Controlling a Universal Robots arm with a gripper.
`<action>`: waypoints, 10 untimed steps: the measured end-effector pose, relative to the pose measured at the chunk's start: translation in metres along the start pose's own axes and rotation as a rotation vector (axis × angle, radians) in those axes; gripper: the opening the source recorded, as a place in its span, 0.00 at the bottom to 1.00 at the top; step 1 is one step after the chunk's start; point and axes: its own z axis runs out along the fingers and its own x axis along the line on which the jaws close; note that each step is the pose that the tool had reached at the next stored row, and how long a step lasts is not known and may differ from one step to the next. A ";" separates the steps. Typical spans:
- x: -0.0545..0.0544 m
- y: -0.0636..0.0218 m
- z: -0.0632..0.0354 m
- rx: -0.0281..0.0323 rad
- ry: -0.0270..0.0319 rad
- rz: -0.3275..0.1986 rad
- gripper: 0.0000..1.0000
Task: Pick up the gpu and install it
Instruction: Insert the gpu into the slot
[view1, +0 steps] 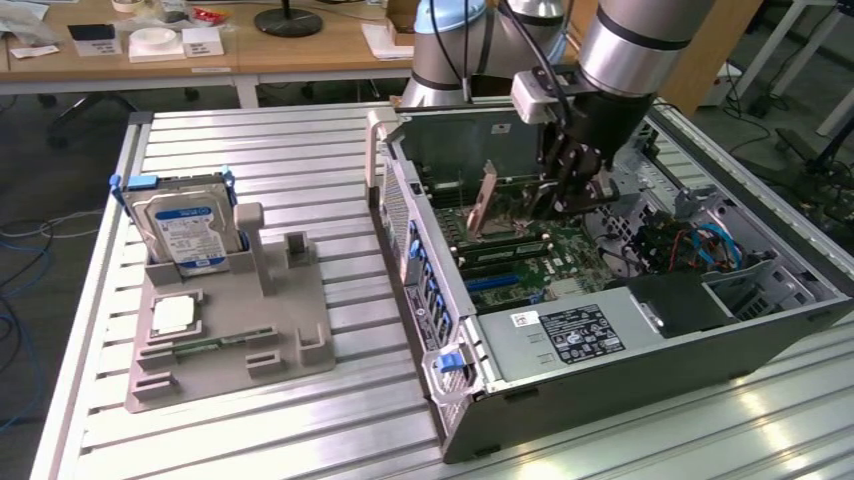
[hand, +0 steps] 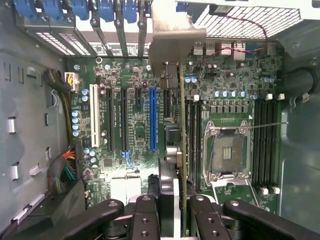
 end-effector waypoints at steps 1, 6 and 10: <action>0.000 0.0000 0.0002 -0.0003 0.0022 0.000 0.28; 0.000 0.0000 0.0003 -0.0003 0.0028 0.000 0.28; -0.004 0.0002 0.0025 0.0000 0.0147 0.000 0.28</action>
